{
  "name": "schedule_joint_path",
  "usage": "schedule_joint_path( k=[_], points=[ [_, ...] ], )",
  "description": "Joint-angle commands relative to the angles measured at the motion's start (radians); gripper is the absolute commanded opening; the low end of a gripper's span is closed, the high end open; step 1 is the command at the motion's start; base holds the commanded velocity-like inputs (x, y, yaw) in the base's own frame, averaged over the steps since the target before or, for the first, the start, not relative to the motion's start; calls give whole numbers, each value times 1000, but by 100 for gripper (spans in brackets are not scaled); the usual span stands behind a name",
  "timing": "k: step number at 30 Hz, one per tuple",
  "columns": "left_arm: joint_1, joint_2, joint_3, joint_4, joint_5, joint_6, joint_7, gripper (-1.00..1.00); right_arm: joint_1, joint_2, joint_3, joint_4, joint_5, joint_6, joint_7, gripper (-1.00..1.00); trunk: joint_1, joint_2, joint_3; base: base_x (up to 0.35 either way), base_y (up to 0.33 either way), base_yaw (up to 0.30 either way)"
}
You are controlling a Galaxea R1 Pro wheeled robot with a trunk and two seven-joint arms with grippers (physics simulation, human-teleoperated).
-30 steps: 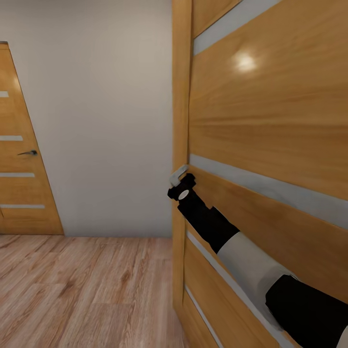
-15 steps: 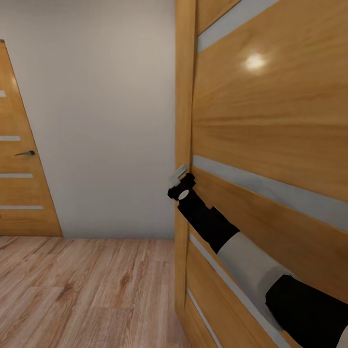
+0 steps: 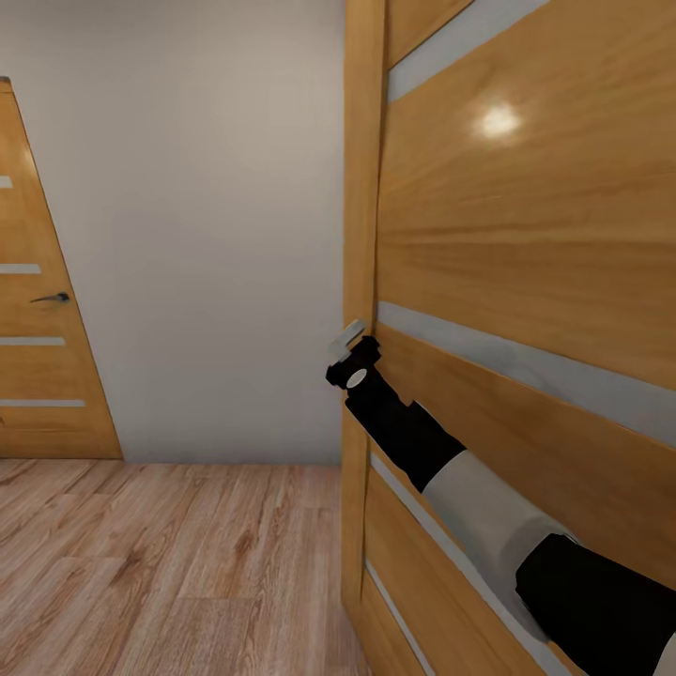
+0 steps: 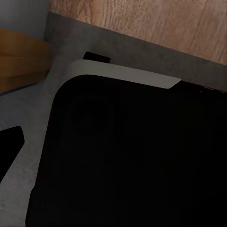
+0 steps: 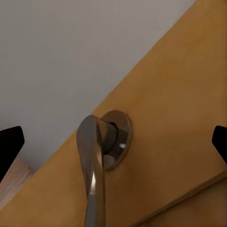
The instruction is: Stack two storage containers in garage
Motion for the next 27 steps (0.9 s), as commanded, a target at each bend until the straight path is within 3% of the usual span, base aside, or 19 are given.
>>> schedule_joint_path(
  k=[1, 10, 15, 19, 23, 27],
  points=[
    [0, 0, 0, -1, 10, -2, 0, 100, -1, 0, 2, 0, 1, 6, -4, 100, 0, -1, -1, 0, 0, 0],
    [0, 0, 0, 0, 10, -2, 0, 100, -1, 0, -6, 49, 2, -3, -21, 100, 0, -1, -1, 0, 0, 0],
    [0, 0, 0, -1, 10, -2, 0, 100, -1, 0, -62, 133, 5, -19, -34, 100, 0, -1, -1, 0, 0, 0],
    [0, 0, 0, -1, 10, -2, 0, 100, -3, 0, -77, 181, 6, -41, -40, 100, 0, -1, -1, 0, 0, 0],
    [0, 0, 0, -1, 10, -2, 0, 100, -33, 0, -82, 227, 6, -49, -42, 100, 0, -1, -1, 0, 0, 0],
    [0, 0, 0, 0, 10, -2, 0, 100, -108, 0, -96, 342, 4, -84, -46, 100, 0, -1, -1, 0, 0, 0]
  ],
)
